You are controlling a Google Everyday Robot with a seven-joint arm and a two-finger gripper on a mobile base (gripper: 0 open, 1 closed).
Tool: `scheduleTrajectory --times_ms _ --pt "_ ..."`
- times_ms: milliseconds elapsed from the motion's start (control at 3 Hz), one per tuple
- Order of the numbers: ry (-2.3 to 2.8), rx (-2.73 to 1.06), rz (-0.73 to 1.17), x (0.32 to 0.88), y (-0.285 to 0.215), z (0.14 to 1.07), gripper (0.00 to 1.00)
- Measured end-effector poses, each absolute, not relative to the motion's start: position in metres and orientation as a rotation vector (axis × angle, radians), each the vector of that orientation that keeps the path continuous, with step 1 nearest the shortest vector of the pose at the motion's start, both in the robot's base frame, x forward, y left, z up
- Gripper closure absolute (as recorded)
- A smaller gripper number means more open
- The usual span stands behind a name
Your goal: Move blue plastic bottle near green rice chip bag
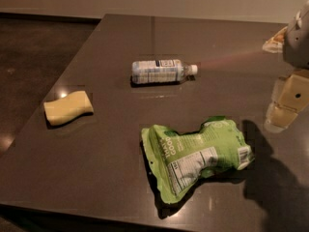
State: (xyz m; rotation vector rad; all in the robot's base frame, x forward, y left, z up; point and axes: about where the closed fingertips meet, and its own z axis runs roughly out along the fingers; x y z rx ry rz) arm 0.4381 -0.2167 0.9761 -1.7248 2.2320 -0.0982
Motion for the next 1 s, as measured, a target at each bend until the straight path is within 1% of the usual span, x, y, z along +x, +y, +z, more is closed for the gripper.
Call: scheduleTrajectory --times_ms 333,1000 --pt "2.232 -1.725 -0.098 0.438 -0.217 0.976 0.00" --pt "2.228 -1.679 -0.033 0.478 -0.194 0.977 0.00"
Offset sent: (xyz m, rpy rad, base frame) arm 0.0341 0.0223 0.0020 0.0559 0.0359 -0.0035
